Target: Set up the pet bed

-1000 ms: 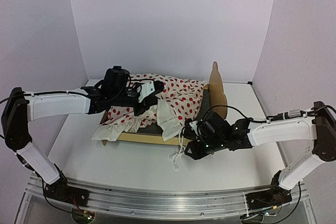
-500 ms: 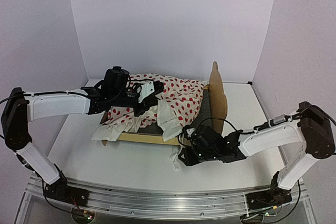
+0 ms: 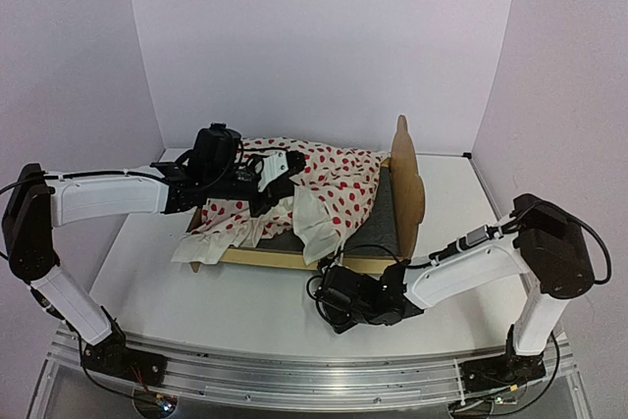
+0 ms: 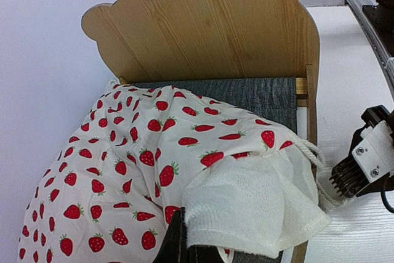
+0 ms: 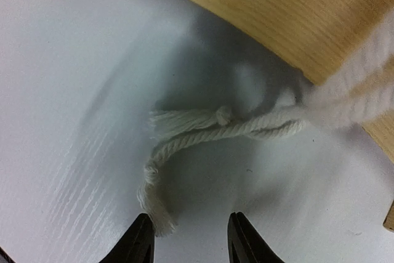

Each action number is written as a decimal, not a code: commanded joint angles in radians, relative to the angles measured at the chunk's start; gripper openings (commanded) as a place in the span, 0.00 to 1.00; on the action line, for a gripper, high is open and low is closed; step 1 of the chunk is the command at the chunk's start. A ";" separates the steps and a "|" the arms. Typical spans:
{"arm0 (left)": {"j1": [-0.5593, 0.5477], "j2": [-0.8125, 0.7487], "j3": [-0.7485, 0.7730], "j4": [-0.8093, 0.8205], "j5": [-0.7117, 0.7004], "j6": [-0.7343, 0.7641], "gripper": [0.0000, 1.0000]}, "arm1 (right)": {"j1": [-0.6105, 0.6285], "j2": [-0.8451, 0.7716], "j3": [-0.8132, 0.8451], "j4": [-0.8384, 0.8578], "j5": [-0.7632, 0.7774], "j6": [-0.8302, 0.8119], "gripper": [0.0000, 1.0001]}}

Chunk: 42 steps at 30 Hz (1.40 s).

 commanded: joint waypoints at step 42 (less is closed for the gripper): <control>0.011 -0.022 -0.009 0.056 -0.001 -0.006 0.00 | -0.085 -0.186 0.117 -0.242 -0.197 -0.228 0.00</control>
